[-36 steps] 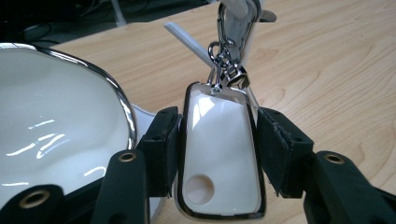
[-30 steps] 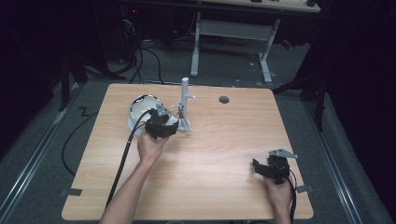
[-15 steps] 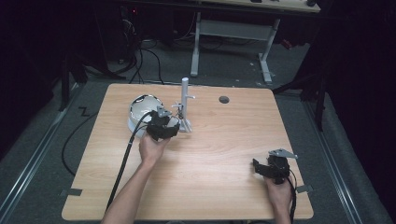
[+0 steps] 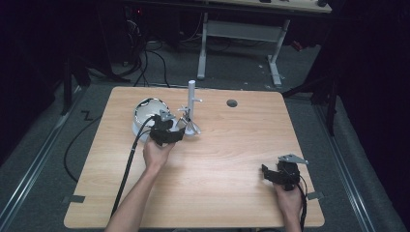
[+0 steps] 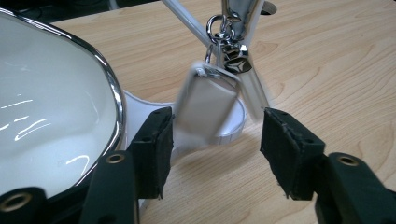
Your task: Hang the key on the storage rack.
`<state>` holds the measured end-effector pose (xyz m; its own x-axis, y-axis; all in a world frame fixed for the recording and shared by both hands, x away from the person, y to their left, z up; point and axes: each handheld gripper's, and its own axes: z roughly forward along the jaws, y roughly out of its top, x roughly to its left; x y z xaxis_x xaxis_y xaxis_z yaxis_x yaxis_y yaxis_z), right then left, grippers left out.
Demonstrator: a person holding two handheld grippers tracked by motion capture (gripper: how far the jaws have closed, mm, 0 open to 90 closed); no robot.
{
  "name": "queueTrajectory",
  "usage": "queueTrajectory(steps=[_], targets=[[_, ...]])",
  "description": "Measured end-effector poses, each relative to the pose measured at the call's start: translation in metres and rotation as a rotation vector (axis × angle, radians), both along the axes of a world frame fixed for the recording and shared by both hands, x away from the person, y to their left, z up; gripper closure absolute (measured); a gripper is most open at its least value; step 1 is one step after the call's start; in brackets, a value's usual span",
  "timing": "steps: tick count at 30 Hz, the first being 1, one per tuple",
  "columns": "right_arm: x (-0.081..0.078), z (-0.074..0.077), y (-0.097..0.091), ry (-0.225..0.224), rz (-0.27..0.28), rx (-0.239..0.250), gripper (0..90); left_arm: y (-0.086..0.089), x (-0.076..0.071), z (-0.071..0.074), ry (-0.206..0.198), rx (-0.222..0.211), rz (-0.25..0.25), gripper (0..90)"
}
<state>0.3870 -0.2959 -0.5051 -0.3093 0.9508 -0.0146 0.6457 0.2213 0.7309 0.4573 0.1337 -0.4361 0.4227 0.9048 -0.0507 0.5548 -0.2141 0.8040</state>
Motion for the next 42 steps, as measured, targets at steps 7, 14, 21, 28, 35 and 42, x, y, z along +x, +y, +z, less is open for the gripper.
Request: queueTrajectory(steps=[7,14,21,28,35,42], targets=[[0.0,0.0,0.0,-0.001,-0.001,-0.001,24.5,0.005,-0.003,0.006,-0.012,-0.009,0.004,39.8],[0.0,0.0,0.0,-0.001,-0.001,0.0,24.4,0.009,-0.008,0.012,-0.027,-0.01,0.002,39.2],[0.0,0.0,0.0,0.0,-0.001,-0.001,24.4,0.016,-0.012,0.017,-0.037,-0.018,0.006,39.0],[0.0,0.0,0.0,-0.001,-0.001,-0.001,24.4,0.027,-0.018,0.021,-0.047,-0.032,0.021,38.9],[0.0,0.0,0.0,-0.001,-0.001,-0.001,24.4,0.034,-0.021,0.024,-0.056,-0.046,0.03,38.9],[0.0,0.0,0.0,-0.001,-0.001,-0.001,24.4,0.041,-0.026,0.027,-0.068,-0.059,0.036,38.6]])
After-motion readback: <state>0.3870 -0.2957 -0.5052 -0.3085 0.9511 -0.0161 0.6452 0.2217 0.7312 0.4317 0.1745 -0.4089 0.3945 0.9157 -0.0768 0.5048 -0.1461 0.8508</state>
